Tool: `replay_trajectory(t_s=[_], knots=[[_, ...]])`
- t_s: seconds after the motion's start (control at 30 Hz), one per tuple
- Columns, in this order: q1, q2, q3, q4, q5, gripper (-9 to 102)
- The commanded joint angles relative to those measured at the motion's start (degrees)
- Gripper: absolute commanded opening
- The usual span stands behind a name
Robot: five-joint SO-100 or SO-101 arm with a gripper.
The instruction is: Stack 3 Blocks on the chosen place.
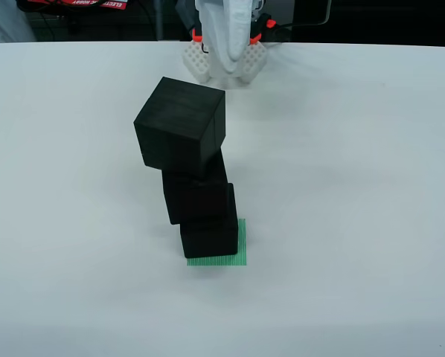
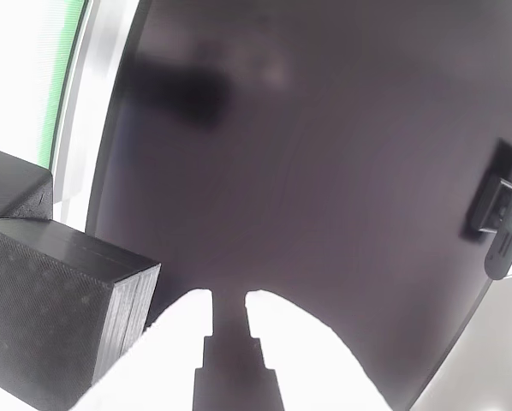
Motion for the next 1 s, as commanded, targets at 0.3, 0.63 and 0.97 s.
replay_trajectory(t_s=[0.3,0.63,0.97], knots=[[-2.29,8.35,-3.87,5.98,0.53,0],[-2.20,18.72,6.42,6.77,0.53,0],[-0.44,21.53,12.48,7.73,5.54,0]])
